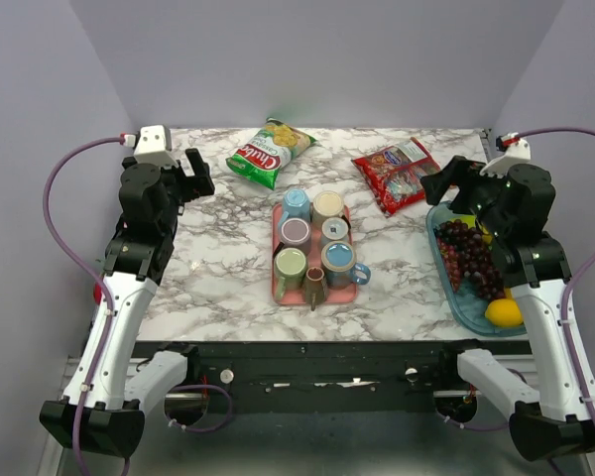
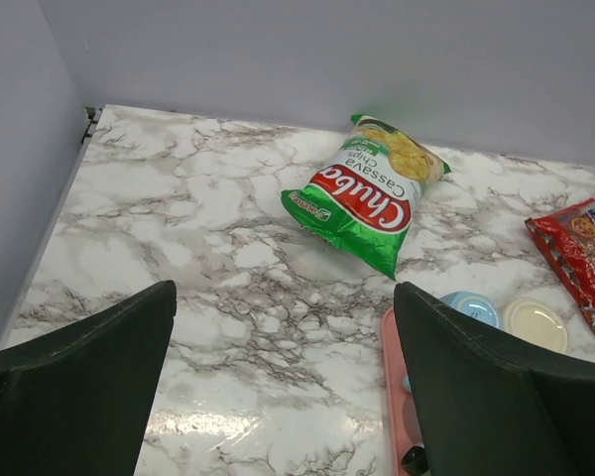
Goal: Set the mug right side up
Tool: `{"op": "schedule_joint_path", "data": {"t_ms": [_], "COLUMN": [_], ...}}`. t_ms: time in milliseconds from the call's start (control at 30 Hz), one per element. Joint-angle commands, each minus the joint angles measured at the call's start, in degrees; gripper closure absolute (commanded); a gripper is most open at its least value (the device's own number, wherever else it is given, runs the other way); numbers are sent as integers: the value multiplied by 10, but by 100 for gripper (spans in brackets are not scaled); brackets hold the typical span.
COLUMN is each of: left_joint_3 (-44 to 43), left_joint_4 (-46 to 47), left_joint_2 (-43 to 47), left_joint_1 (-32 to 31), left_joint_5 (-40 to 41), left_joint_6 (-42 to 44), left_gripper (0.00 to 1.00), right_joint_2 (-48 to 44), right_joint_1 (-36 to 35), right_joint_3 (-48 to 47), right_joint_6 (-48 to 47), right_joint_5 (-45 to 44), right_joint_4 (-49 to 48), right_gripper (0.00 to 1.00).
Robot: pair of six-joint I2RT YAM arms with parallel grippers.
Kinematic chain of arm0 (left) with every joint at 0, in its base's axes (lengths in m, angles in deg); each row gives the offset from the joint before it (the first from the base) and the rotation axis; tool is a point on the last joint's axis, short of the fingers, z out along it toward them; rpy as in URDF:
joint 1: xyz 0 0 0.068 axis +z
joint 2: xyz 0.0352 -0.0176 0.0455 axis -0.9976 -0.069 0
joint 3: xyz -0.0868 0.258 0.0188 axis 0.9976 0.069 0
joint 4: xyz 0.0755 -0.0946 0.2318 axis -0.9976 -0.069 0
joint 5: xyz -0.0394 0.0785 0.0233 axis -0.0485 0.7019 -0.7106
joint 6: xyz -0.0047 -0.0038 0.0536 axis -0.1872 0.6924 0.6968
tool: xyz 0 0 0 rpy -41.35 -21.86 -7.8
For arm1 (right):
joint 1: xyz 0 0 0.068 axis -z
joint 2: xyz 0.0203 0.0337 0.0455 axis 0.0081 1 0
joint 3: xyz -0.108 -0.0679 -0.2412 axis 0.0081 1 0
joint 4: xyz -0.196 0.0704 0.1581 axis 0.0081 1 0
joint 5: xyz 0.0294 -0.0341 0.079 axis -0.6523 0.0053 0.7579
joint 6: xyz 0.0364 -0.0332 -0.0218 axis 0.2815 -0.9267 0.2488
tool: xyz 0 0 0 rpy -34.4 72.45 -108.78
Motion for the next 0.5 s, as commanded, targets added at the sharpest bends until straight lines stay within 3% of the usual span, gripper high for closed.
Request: {"op": "schedule_joint_path", "data": {"t_ms": [0,167,333,467], "left_joint_3": [26,53,60,65], "left_joint_4": [5,2,-45,-70], "left_joint_2": [21,21,6,-6], "left_joint_1": [1,1,1,1], "left_joint_5": [30,74,99,46], "left_joint_6": [-21,-86,-177,-170], "left_gripper": [1,1,1,1], "right_joint_2": [5,-1,-25,-13], "right_joint_1": [1,-5,-86,-162], "right_joint_3": [1,49,95,116], "right_joint_6": [-18,30,73,113], "right_joint_5": [78,126,36,-70], "right_joint_4": [49,51,53,78], "right_gripper": [0,0,0,0]}}
